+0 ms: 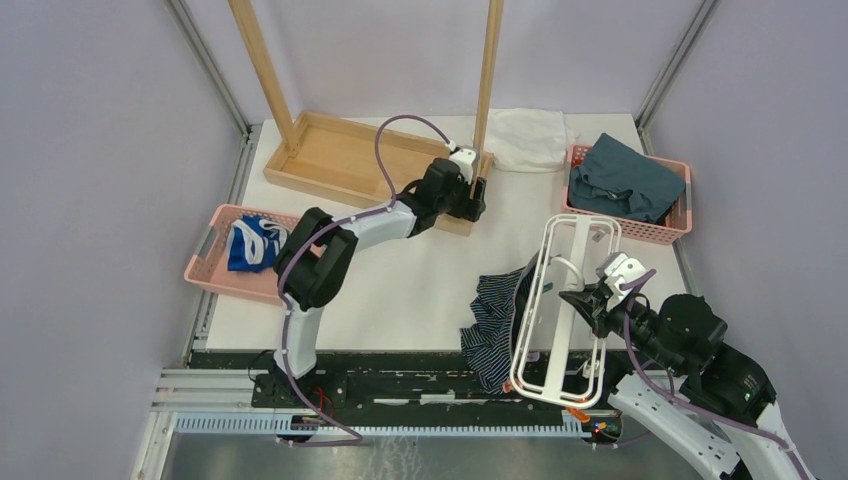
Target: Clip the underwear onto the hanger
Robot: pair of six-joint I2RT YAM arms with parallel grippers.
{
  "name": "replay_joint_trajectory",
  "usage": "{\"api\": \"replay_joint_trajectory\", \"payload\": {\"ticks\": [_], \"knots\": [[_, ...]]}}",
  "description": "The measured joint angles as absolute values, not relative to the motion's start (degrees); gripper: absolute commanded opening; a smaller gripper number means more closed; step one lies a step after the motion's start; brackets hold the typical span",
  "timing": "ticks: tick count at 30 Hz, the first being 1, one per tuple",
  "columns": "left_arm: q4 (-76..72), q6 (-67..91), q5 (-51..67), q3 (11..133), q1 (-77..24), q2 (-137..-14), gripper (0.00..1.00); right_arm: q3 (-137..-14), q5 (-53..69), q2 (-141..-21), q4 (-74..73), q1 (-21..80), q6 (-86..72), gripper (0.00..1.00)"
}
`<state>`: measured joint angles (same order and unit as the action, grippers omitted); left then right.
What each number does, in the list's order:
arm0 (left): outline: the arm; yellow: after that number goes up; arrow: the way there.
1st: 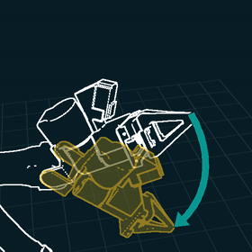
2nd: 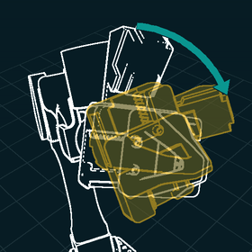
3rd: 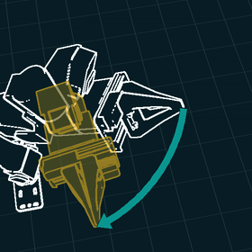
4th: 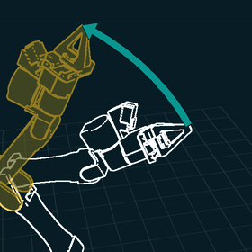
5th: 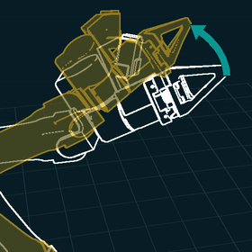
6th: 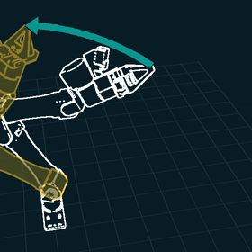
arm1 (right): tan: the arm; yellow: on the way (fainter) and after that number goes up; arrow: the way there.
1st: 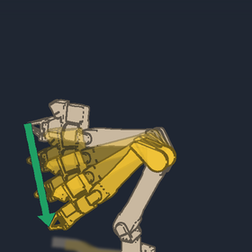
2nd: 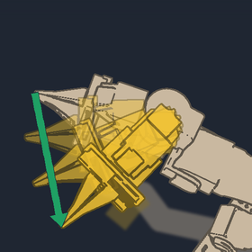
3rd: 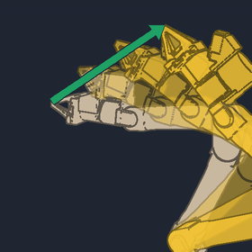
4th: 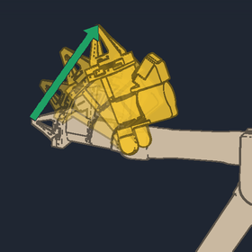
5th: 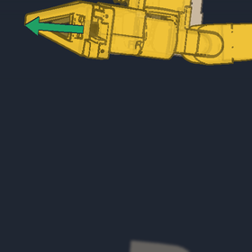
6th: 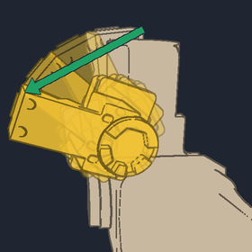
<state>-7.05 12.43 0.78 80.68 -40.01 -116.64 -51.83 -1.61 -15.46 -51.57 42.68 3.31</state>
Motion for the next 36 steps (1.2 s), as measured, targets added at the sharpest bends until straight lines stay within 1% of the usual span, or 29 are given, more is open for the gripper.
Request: {"api": "replay_joint_trajectory", "payload": {"ticks": [7, 15, 24, 26, 31, 34, 36], "knots": [[-3.6, 12.5, 3.3, 81.9, -41.9, -120.4, 0.78, -51.8, -1.6, -15.5, -51.5, 42.7, 3.3, 0.01], [-0.5, 12.5, 2.0, 88.5, -44.8, -124.7, 0.78, -51.8, -1.6, -15.5, -51.5, 42.7, 3.2, 0.0], [4.0, 13.3, 2.3, 104.1, -50.5, -134.1, 0.78, -51.8, -2.1, -14.1, -50.7, 42.7, 2.5, 0.0], [3.9, 14.1, 3.8, 105.5, -51.5, -135.0, 0.79, -51.8, -2.5, -13.7, -50.3, 42.7, 2.4, 0.0], [3.8, 14.5, 8.1, 105.3, -53.2, -134.5, 0.81, -51.8, -3.1, -12.7, -49.6, 42.7, 2.4, 0.01], [2.2, 14.5, 10.7, 100.3, -52.6, -130.6, 0.81, -51.8, -3.2, -12.7, -49.3, 42.7, 2.3, 0.01], [1.2, 14.5, 11.8, 94.8, -50.8, -125.5, 0.81, -51.8, -3.3, -12.8, -49.0, 42.7, 2.2, 0.01]]}}
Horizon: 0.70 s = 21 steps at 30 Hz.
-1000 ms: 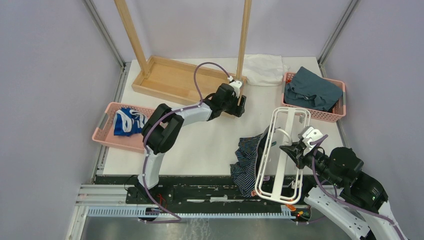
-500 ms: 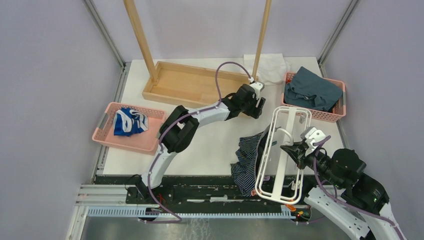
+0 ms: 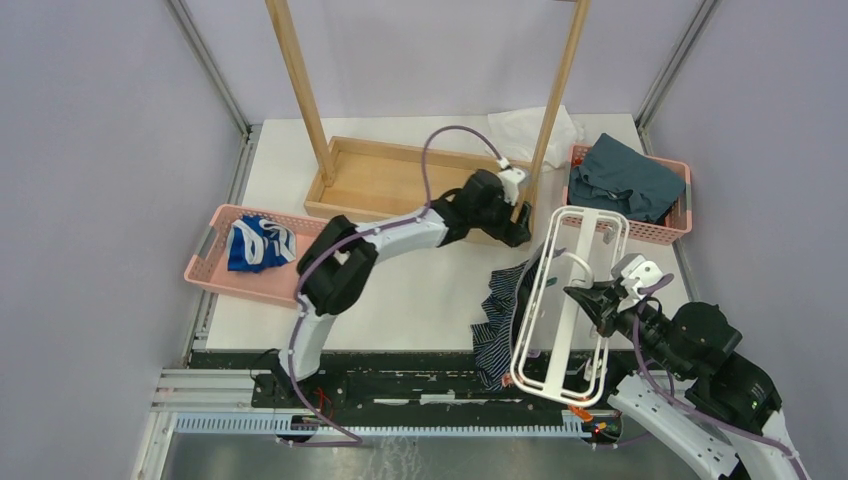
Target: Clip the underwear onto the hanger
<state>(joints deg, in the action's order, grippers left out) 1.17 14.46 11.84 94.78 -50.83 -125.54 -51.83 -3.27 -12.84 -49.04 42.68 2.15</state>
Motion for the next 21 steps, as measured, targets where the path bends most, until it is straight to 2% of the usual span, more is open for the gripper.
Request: {"api": "replay_joint_trajectory", "payload": {"ticks": [6, 10, 21], "knots": [[-1.4, 14.0, 10.5, 80.0, -38.7, -110.7, 0.81, -51.9, -4.4, -16.4, -47.1, 42.7, 0.5, 0.0], [-1.8, 13.0, 4.5, 74.4, -31.4, -107.1, 0.81, -53.0, -5.7, -22.1, -46.0, 42.7, -0.9, 0.0], [-2.5, 11.7, -5.1, 64.0, -29.2, -105.5, 0.81, -56.5, -7.5, -35.5, -31.2, 42.7, 0.3, 0.0]]}}
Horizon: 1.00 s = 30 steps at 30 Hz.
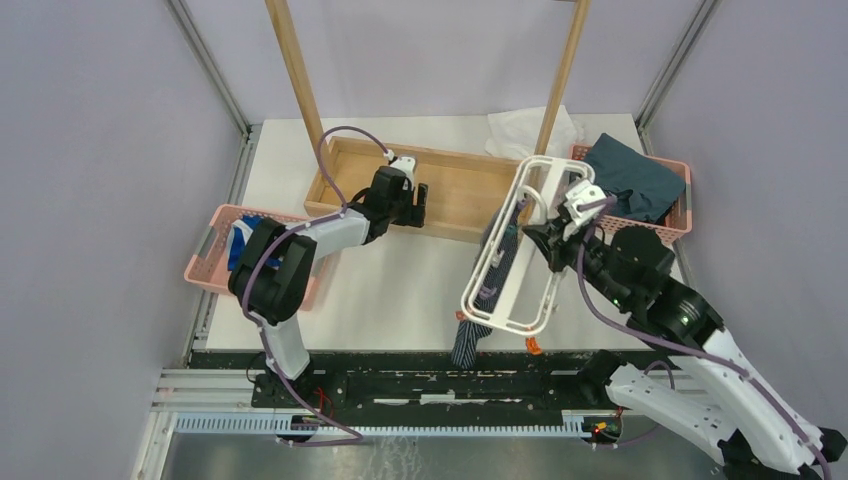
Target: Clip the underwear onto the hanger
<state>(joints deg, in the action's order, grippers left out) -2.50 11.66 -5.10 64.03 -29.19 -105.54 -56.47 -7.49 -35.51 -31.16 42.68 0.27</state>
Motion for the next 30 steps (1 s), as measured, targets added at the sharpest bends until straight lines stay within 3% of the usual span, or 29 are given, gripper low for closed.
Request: {"api": "replay_joint_trajectory", "payload": {"ticks": [20, 30], "knots": [[-8.7, 15.8, -5.5, 49.8, -29.5, -93.7, 0.8, -80.4, -18.1, -75.4, -0.8, 43.2, 2.5, 0.0], [-8.6, 20.1, -6.8, 45.5, -29.6, -88.2, 0.84, -96.6, -23.4, -88.1, 7.6, 42.9, 4.3, 0.0]]}}
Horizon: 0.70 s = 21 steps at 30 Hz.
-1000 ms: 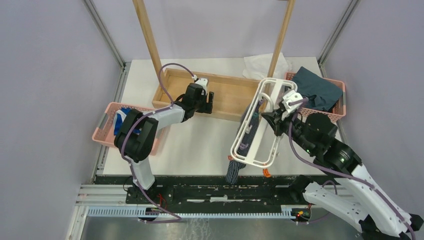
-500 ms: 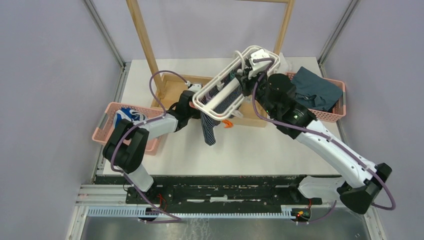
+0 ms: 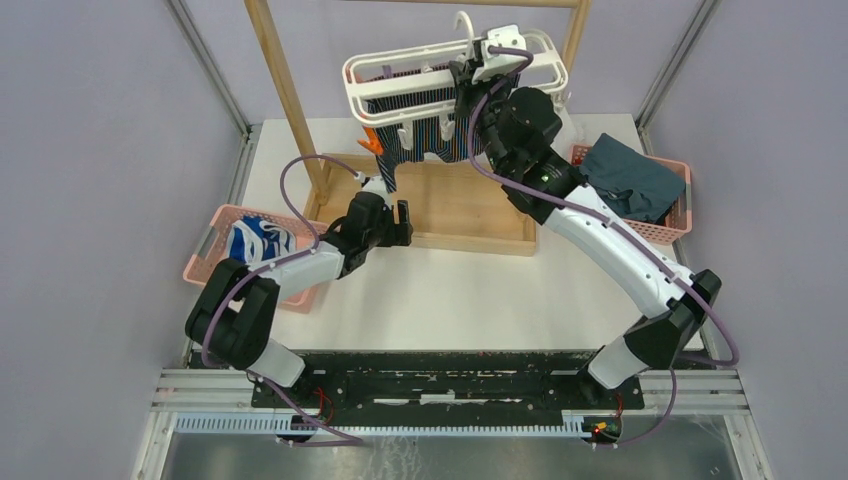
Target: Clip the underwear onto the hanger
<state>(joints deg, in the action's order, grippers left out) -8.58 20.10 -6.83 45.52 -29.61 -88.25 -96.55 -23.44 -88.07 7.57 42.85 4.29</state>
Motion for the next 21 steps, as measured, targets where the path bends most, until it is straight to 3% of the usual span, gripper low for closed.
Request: {"api": "replay_joint_trajectory", "payload": {"ticks": [21], "knots": [[-5.7, 22.9, -8.7, 41.8, -29.6, -85.1, 0.85, -120.8, -32.2, -106.8, 10.7, 43.8, 6.3, 0.0]]}}
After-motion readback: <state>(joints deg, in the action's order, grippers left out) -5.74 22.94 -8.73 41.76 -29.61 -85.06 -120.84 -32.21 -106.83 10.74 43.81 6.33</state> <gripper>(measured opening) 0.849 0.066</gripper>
